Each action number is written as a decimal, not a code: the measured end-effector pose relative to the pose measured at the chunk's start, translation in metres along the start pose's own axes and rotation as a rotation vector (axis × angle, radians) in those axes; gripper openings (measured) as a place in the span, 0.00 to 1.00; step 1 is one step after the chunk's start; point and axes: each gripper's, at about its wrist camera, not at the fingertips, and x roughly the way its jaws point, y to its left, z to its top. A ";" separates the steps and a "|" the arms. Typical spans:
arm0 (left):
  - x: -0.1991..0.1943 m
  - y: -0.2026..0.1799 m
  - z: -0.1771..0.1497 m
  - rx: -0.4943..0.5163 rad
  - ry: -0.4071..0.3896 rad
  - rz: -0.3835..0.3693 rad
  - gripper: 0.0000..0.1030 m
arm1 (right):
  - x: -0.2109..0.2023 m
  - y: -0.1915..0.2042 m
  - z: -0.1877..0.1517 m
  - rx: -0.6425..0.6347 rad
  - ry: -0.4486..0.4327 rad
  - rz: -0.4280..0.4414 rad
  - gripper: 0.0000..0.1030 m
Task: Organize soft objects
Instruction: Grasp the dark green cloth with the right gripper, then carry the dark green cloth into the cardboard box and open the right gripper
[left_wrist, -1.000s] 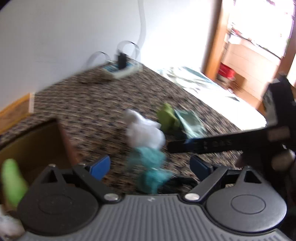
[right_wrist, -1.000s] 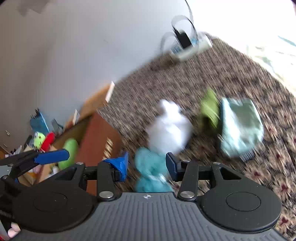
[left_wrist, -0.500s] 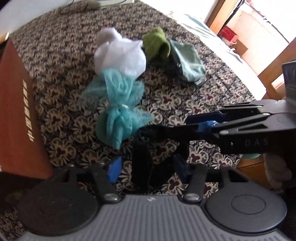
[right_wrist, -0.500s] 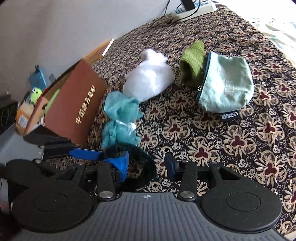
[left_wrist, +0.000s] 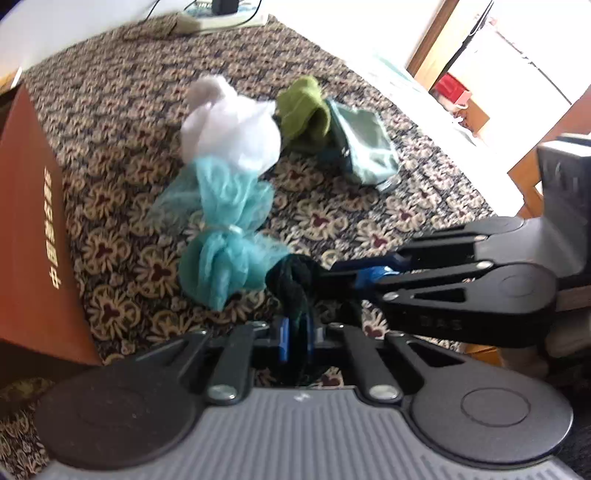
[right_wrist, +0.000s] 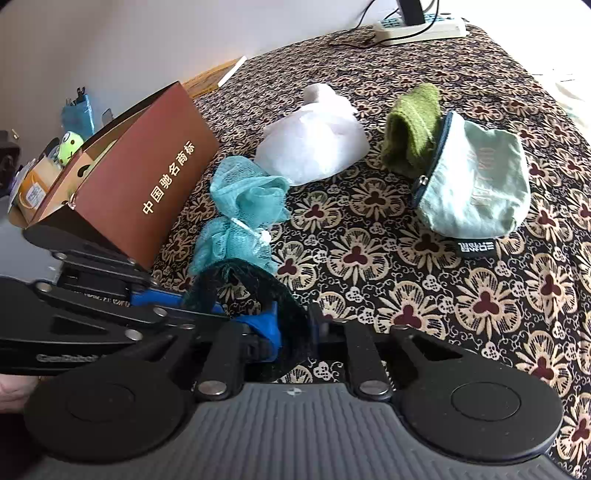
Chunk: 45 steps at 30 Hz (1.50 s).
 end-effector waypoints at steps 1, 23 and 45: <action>-0.003 -0.001 0.001 0.000 -0.016 -0.016 0.04 | -0.002 -0.002 -0.001 0.015 -0.011 -0.002 0.00; -0.173 0.055 0.002 -0.006 -0.459 -0.020 0.02 | -0.033 0.110 0.077 0.006 -0.340 0.329 0.00; -0.191 0.244 -0.081 -0.274 -0.353 0.208 0.03 | 0.107 0.264 0.096 -0.175 -0.199 0.309 0.00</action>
